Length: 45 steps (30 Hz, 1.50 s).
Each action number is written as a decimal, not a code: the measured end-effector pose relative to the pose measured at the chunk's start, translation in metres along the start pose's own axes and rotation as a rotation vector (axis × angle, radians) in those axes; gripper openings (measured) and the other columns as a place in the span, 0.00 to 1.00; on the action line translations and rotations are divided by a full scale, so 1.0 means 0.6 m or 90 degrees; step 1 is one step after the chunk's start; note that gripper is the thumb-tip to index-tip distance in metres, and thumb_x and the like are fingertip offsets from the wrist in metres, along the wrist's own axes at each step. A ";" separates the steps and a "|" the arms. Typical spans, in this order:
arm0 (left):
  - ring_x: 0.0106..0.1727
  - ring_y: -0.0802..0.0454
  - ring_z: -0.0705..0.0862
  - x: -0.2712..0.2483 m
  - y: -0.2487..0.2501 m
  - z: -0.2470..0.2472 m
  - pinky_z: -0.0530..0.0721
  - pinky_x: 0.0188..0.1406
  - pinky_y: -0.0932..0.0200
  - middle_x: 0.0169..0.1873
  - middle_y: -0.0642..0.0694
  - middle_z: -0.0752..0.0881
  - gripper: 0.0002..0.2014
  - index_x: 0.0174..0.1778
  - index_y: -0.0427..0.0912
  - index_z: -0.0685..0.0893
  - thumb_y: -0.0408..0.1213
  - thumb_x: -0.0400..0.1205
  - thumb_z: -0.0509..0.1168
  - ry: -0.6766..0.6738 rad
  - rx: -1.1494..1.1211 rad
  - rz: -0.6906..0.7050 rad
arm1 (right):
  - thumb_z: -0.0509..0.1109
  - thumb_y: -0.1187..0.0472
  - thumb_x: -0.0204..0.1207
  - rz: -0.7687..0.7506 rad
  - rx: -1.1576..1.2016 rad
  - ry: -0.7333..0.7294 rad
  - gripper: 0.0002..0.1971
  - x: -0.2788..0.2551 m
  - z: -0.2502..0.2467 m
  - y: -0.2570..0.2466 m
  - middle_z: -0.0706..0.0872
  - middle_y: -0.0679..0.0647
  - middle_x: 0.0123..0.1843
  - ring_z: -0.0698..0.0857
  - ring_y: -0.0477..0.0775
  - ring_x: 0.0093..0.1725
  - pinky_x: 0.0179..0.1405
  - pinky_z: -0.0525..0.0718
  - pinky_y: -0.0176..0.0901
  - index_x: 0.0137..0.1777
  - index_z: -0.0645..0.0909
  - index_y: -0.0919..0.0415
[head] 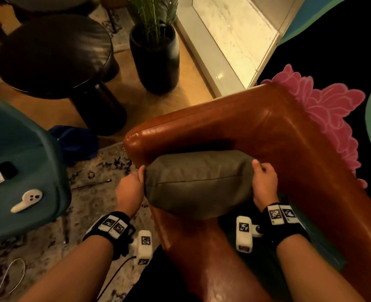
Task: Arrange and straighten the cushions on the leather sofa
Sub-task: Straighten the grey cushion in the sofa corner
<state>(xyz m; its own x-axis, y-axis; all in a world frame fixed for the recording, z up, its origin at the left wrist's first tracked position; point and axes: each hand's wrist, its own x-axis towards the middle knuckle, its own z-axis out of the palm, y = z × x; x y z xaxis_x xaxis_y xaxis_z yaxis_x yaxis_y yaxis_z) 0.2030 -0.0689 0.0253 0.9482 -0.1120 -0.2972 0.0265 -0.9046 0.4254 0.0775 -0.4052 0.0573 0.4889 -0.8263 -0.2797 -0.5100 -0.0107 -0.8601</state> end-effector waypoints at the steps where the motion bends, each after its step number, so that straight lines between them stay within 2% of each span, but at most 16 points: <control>1: 0.37 0.38 0.85 -0.001 0.009 -0.009 0.78 0.35 0.48 0.30 0.41 0.84 0.28 0.36 0.39 0.82 0.53 0.91 0.48 0.039 -0.032 0.030 | 0.68 0.54 0.85 -0.062 -0.058 -0.029 0.14 -0.005 -0.001 -0.011 0.82 0.56 0.38 0.79 0.54 0.42 0.43 0.74 0.48 0.44 0.80 0.65; 5: 0.29 0.37 0.82 0.010 0.003 -0.066 0.71 0.31 0.49 0.25 0.38 0.80 0.24 0.31 0.36 0.79 0.44 0.90 0.52 0.168 -0.010 0.078 | 0.70 0.51 0.82 -0.121 -0.014 -0.048 0.13 0.019 -0.041 -0.046 0.83 0.54 0.37 0.80 0.48 0.39 0.41 0.78 0.47 0.41 0.80 0.59; 11: 0.33 0.35 0.84 0.031 0.006 -0.084 0.71 0.35 0.47 0.26 0.35 0.83 0.29 0.24 0.35 0.78 0.45 0.91 0.55 0.144 -0.020 0.077 | 0.73 0.66 0.81 0.006 0.108 -0.048 0.07 0.020 -0.056 -0.065 0.84 0.52 0.35 0.83 0.43 0.34 0.33 0.82 0.31 0.42 0.82 0.58; 14: 0.33 0.37 0.84 0.029 0.011 -0.086 0.72 0.35 0.50 0.26 0.38 0.84 0.31 0.26 0.36 0.80 0.53 0.89 0.54 0.113 -0.040 0.045 | 0.74 0.67 0.80 0.053 0.095 -0.055 0.02 0.015 -0.071 -0.049 0.86 0.55 0.38 0.84 0.49 0.37 0.38 0.83 0.37 0.46 0.84 0.62; 18: 0.22 0.44 0.79 -0.001 0.023 -0.091 0.74 0.24 0.59 0.21 0.37 0.80 0.32 0.30 0.29 0.78 0.59 0.83 0.65 -0.087 -0.358 0.022 | 0.78 0.64 0.77 0.007 0.076 -0.022 0.05 0.007 -0.092 -0.074 0.88 0.55 0.37 0.86 0.51 0.38 0.46 0.82 0.48 0.42 0.85 0.57; 22: 0.37 0.47 0.80 -0.003 -0.046 -0.072 0.78 0.39 0.51 0.34 0.37 0.81 0.32 0.39 0.24 0.82 0.57 0.78 0.72 -0.223 -0.491 -0.105 | 0.82 0.59 0.71 -0.159 0.111 -0.012 0.07 -0.035 -0.089 -0.192 0.87 0.52 0.36 0.83 0.47 0.38 0.42 0.82 0.46 0.38 0.86 0.53; 25: 0.38 0.46 0.83 0.000 -0.079 -0.032 0.84 0.43 0.45 0.40 0.33 0.89 0.18 0.43 0.29 0.87 0.45 0.83 0.70 -0.257 -0.319 -0.174 | 0.82 0.59 0.71 -0.294 0.084 -0.112 0.09 -0.139 -0.016 -0.238 0.83 0.48 0.34 0.79 0.44 0.35 0.40 0.78 0.41 0.39 0.82 0.53; 27: 0.35 0.45 0.83 -0.008 -0.048 -0.020 0.87 0.44 0.43 0.38 0.34 0.89 0.15 0.43 0.35 0.87 0.46 0.85 0.67 -0.268 -0.178 -0.181 | 0.80 0.57 0.73 -0.350 -0.024 -0.182 0.10 -0.210 0.059 -0.223 0.80 0.46 0.33 0.78 0.46 0.34 0.37 0.75 0.41 0.40 0.80 0.53; 31: 0.45 0.41 0.88 -0.034 0.052 -0.028 0.88 0.42 0.51 0.44 0.36 0.89 0.35 0.57 0.39 0.86 0.68 0.82 0.53 -0.464 -0.581 -0.274 | 0.71 0.64 0.77 -0.306 -0.251 -0.378 0.04 -0.273 0.202 -0.125 0.84 0.61 0.49 0.83 0.64 0.50 0.48 0.76 0.52 0.49 0.80 0.62; 33: 0.51 0.40 0.89 -0.043 0.060 -0.030 0.88 0.46 0.50 0.51 0.35 0.91 0.33 0.62 0.37 0.84 0.65 0.82 0.56 -0.518 -0.623 -0.301 | 0.67 0.68 0.80 -0.177 -0.323 -0.482 0.14 -0.279 0.242 -0.083 0.83 0.66 0.62 0.83 0.68 0.62 0.61 0.80 0.56 0.64 0.80 0.67; 35: 0.50 0.40 0.89 -0.052 0.045 -0.022 0.88 0.47 0.46 0.52 0.33 0.91 0.25 0.66 0.32 0.82 0.52 0.85 0.63 -0.467 -0.562 -0.301 | 0.69 0.69 0.80 -0.090 -0.310 -0.609 0.18 -0.265 0.244 -0.054 0.85 0.66 0.62 0.87 0.57 0.60 0.61 0.82 0.47 0.70 0.79 0.72; 37: 0.42 0.43 0.90 -0.060 0.018 -0.013 0.91 0.41 0.48 0.45 0.36 0.92 0.15 0.64 0.29 0.82 0.37 0.87 0.63 -0.376 -0.550 -0.299 | 0.74 0.70 0.78 -0.057 -0.208 -0.688 0.15 -0.224 0.216 -0.036 0.89 0.65 0.53 0.85 0.34 0.40 0.46 0.81 0.30 0.63 0.85 0.74; 39: 0.41 0.44 0.89 -0.065 -0.010 -0.009 0.91 0.34 0.53 0.48 0.32 0.90 0.07 0.54 0.30 0.85 0.31 0.85 0.66 -0.325 -0.565 -0.317 | 0.74 0.69 0.77 -0.073 -0.172 -0.490 0.09 -0.139 0.170 -0.025 0.91 0.67 0.53 0.85 0.34 0.39 0.46 0.81 0.28 0.56 0.88 0.70; 42: 0.45 0.44 0.89 -0.069 -0.035 -0.004 0.90 0.30 0.56 0.54 0.28 0.89 0.12 0.52 0.27 0.84 0.34 0.80 0.73 -0.304 -0.597 -0.350 | 0.66 0.62 0.81 -0.034 -0.292 0.018 0.17 0.015 0.086 -0.020 0.82 0.67 0.68 0.82 0.66 0.64 0.67 0.80 0.55 0.69 0.82 0.58; 43: 0.47 0.43 0.89 -0.069 -0.039 0.000 0.90 0.31 0.56 0.57 0.28 0.89 0.17 0.57 0.25 0.83 0.35 0.80 0.74 -0.315 -0.604 -0.355 | 0.66 0.58 0.83 0.038 -0.302 0.061 0.23 0.058 0.063 -0.021 0.75 0.66 0.77 0.76 0.70 0.73 0.73 0.74 0.59 0.77 0.75 0.58; 45: 0.52 0.43 0.89 -0.069 -0.048 0.001 0.91 0.39 0.56 0.59 0.31 0.89 0.20 0.64 0.26 0.83 0.37 0.81 0.73 -0.342 -0.612 -0.354 | 0.66 0.51 0.85 0.103 -0.274 -0.004 0.29 0.122 0.050 -0.013 0.73 0.66 0.81 0.72 0.70 0.78 0.77 0.70 0.58 0.82 0.69 0.64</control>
<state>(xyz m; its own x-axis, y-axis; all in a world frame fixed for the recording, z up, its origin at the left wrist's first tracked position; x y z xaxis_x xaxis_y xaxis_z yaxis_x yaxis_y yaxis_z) 0.1626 -0.0386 0.0251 0.4890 -0.1695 -0.8557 0.8219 -0.2390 0.5170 0.1386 -0.4490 0.0308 0.3820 -0.8336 -0.3989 -0.8273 -0.1161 -0.5496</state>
